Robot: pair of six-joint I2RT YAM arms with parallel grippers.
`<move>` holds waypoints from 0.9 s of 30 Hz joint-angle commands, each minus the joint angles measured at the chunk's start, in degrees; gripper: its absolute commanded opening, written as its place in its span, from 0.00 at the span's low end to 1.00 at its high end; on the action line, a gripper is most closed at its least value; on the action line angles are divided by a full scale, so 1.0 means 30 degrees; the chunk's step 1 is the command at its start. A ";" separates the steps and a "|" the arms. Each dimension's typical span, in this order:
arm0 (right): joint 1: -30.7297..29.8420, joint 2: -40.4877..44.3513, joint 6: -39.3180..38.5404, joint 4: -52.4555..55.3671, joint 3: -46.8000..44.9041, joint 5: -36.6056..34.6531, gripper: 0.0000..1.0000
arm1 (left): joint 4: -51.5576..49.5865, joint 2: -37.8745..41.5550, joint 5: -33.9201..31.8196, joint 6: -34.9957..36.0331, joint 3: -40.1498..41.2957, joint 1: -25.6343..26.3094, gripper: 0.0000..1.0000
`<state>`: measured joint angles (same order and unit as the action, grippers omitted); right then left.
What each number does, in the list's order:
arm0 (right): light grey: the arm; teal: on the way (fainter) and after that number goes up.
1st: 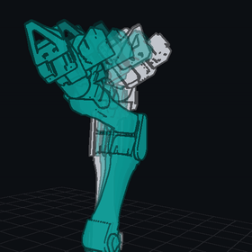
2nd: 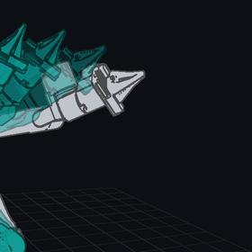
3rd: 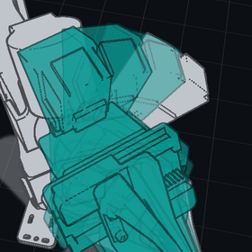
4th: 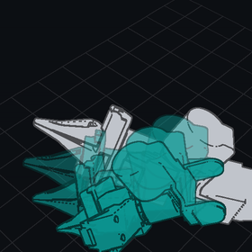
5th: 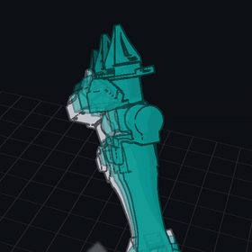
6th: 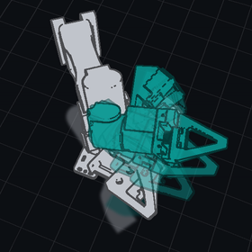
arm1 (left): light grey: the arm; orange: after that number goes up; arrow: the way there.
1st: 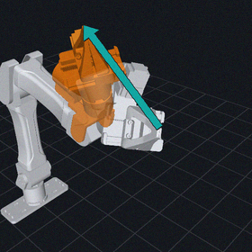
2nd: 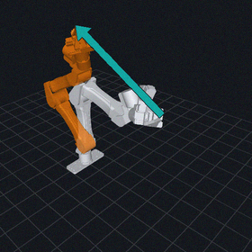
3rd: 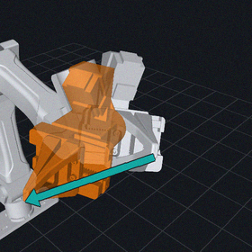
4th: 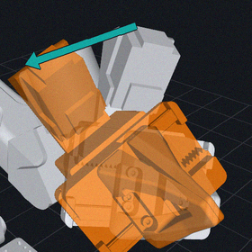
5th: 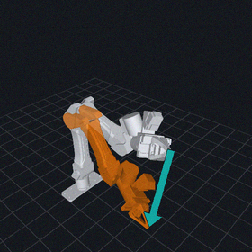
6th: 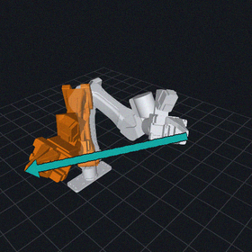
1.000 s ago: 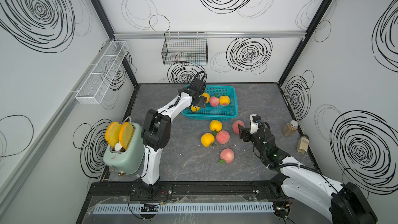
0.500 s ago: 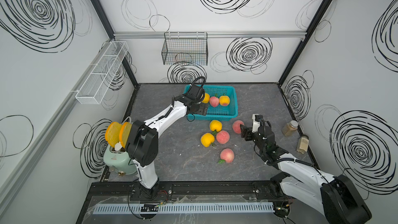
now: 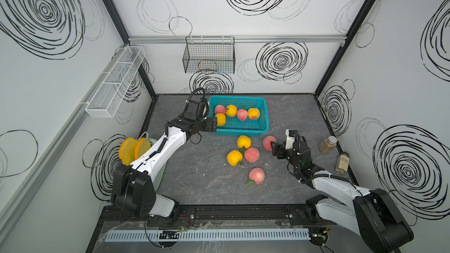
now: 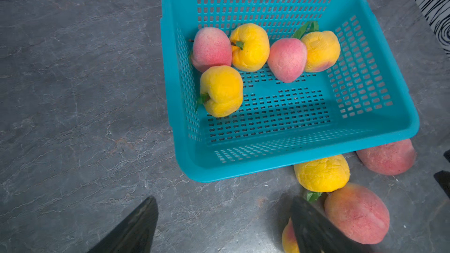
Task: Put the peaches into the basket
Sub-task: Pick up the peach from the center of the board.
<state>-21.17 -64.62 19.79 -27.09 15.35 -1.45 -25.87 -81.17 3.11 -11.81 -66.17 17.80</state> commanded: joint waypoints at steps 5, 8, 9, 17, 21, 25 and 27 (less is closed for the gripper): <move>0.0049 -0.0872 -0.0093 -0.0121 0.0587 0.0854 0.79 | 0.2207 0.1293 0.2464 -0.0040 0.2077 -0.1357 0.88; 0.0054 -0.1111 -0.0056 0.0124 0.0911 0.1032 0.79 | 0.2567 0.1132 0.3449 -0.0199 0.2075 -0.1567 0.89; 0.0045 -0.1283 -0.0064 0.0246 0.1109 0.1029 0.79 | 0.2642 0.1059 0.3775 -0.0273 0.2046 -0.1640 0.89; 0.0049 -0.3059 0.0025 0.0417 0.2680 0.1040 0.79 | 0.2960 0.0863 0.4960 -0.0665 0.2222 -0.1947 0.89; -0.0026 -0.4340 -0.0231 0.0726 0.3503 0.1338 0.79 | 0.2924 0.0750 0.5085 -0.0679 0.2209 -0.1949 0.89; -0.0092 -0.5093 -0.0291 0.0794 0.3890 0.1382 0.79 | 0.2939 0.0803 0.5142 -0.0681 0.2194 -0.2023 0.89; -0.0147 -0.5356 -0.0247 0.0769 0.4009 0.1390 0.79 | 0.2990 0.0782 0.5227 -0.0693 0.2223 -0.2069 0.90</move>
<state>-21.21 -79.70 19.46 -25.67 25.78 2.22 -19.35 -78.37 17.61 -13.56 -60.07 12.32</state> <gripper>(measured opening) 0.788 0.896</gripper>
